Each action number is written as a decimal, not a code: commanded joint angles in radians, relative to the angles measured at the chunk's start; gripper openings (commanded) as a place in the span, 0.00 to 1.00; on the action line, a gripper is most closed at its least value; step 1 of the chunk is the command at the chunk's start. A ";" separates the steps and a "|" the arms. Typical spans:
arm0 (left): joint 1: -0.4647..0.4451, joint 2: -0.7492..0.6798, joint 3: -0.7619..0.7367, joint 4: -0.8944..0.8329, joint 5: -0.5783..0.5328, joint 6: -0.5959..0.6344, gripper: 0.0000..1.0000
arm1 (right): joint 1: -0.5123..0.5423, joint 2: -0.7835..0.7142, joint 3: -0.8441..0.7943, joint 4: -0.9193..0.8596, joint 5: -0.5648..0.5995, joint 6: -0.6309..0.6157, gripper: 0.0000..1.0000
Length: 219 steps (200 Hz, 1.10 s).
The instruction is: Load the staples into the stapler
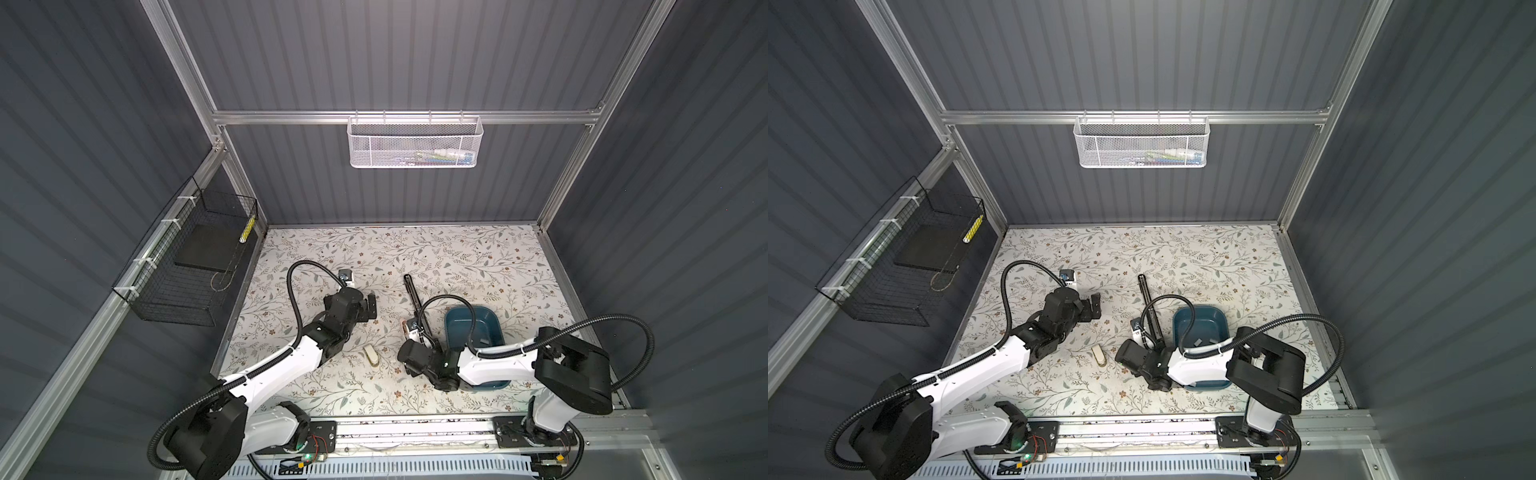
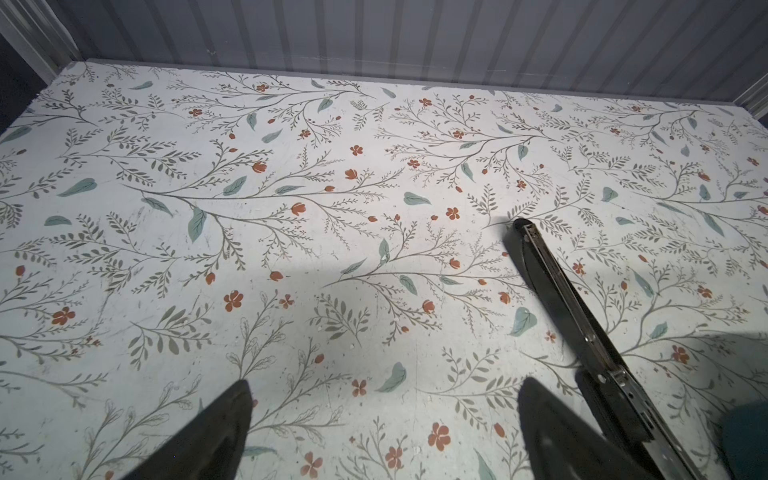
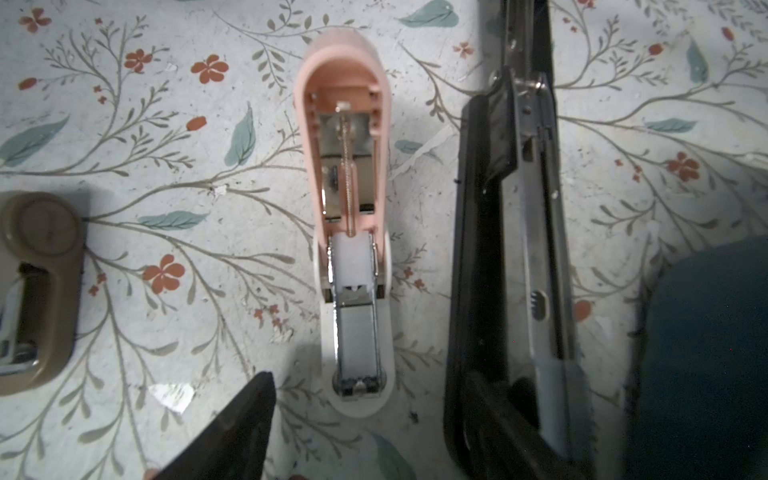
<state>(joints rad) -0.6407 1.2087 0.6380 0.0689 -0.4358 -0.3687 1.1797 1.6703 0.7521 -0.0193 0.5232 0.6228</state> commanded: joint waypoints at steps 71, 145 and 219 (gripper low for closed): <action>-0.004 0.009 0.016 0.011 0.031 0.018 1.00 | -0.018 0.103 0.067 0.028 -0.082 -0.032 0.56; -0.004 0.037 0.036 0.000 0.055 0.019 1.00 | -0.007 0.101 0.047 0.045 -0.107 -0.051 0.31; 0.067 0.118 0.069 -0.045 0.126 -0.051 1.00 | 0.022 0.118 0.059 0.071 -0.106 -0.091 0.23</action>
<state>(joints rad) -0.6258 1.2964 0.6781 0.0544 -0.3813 -0.3744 1.1820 1.7573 0.8101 0.0521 0.4477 0.5613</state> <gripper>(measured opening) 0.997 0.287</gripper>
